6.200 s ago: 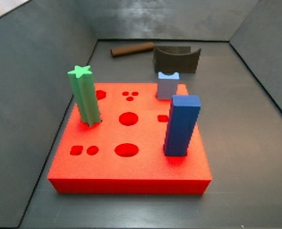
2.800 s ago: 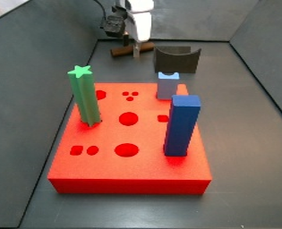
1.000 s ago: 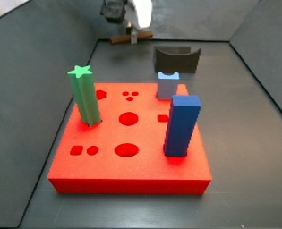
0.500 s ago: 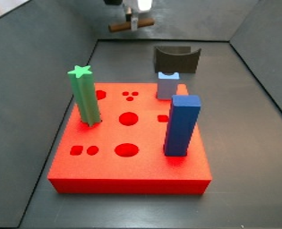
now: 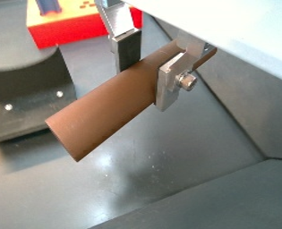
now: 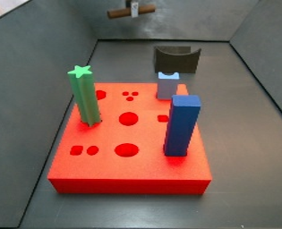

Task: Pick up the oval object. Move up. Place the oval object on the fixture. Regrasp the oval object. Move to above the board. Insert the oval object.
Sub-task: Place the oval object on the fixture.

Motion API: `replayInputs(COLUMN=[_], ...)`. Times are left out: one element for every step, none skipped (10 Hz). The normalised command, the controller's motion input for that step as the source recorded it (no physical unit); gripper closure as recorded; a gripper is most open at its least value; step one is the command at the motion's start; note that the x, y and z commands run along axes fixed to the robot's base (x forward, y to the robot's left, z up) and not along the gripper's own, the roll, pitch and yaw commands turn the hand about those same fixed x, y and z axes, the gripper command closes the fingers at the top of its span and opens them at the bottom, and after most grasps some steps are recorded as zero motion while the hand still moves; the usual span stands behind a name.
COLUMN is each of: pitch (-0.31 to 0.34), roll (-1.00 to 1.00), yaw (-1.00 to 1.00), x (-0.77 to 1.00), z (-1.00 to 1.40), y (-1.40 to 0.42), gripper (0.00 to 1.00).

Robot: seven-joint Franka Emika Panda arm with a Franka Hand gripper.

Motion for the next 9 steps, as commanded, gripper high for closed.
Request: replayInputs(pitch=[0.093,0.096,0.092,0.092,0.094,0.109,0.112,0.124,0.13], roll=[0.11,0.11,0.09,0.08,0.07,0.06,0.06,0.06,0.07], yaw=[0.02,0.03,0.02,0.02,0.02,1.0,1.0,1.0,1.0], x=[-0.03,-0.03,-0.02,-0.02,-0.01,0.99,1.0,1.0,1.0], z=[0.91,0.78,0.6,0.45,0.36,0.13,0.07,0.05,0.06], y=[-0.02,-0.02,-0.01,0.0,0.0,-1.0,-1.0,-0.93,-0.89], gripper=[1.0,1.0,1.0,1.0,1.0,1.0,1.0,1.0,1.0])
